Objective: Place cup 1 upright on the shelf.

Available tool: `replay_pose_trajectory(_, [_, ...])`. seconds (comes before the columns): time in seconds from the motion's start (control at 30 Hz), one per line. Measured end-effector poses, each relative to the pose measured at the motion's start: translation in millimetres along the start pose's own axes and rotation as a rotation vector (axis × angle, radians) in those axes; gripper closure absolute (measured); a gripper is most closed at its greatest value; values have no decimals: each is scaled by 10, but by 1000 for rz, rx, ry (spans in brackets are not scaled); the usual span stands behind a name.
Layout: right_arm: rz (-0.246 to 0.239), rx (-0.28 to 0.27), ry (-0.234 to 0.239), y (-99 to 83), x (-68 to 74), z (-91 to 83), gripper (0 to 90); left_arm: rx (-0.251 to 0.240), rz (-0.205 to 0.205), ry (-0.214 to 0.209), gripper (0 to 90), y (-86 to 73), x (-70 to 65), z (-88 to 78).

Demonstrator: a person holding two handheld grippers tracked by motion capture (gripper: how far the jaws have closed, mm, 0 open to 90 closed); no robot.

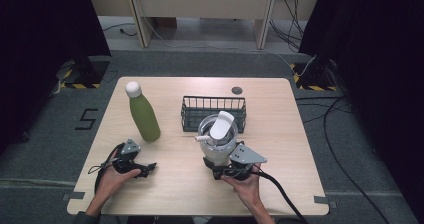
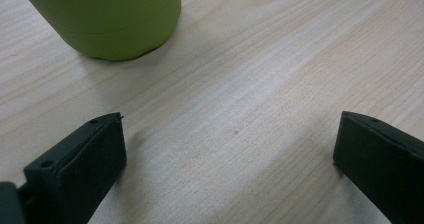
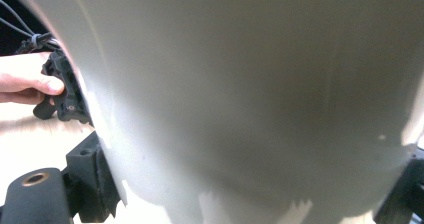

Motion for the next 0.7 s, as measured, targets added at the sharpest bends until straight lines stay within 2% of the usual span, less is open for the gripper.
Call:
replay_pose_trajectory(0.43, [6,-4,-8,215,-103,27,116,0,0,-1,0,0,1,0])
replay_pose_trajectory(0.7, [9,-7,-38,403,-253,25,116,0,1,-2,0,-1,2,-1])
Point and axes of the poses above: each handheld gripper's, and its own axes: z roughly forward along the jaws, y roughly out of its top, x roughly to its left, the point moved 3 cm from there along z, roughly forward along the jaws, and after that the axes turned 8 degrees about z, right-handed, at the moved point
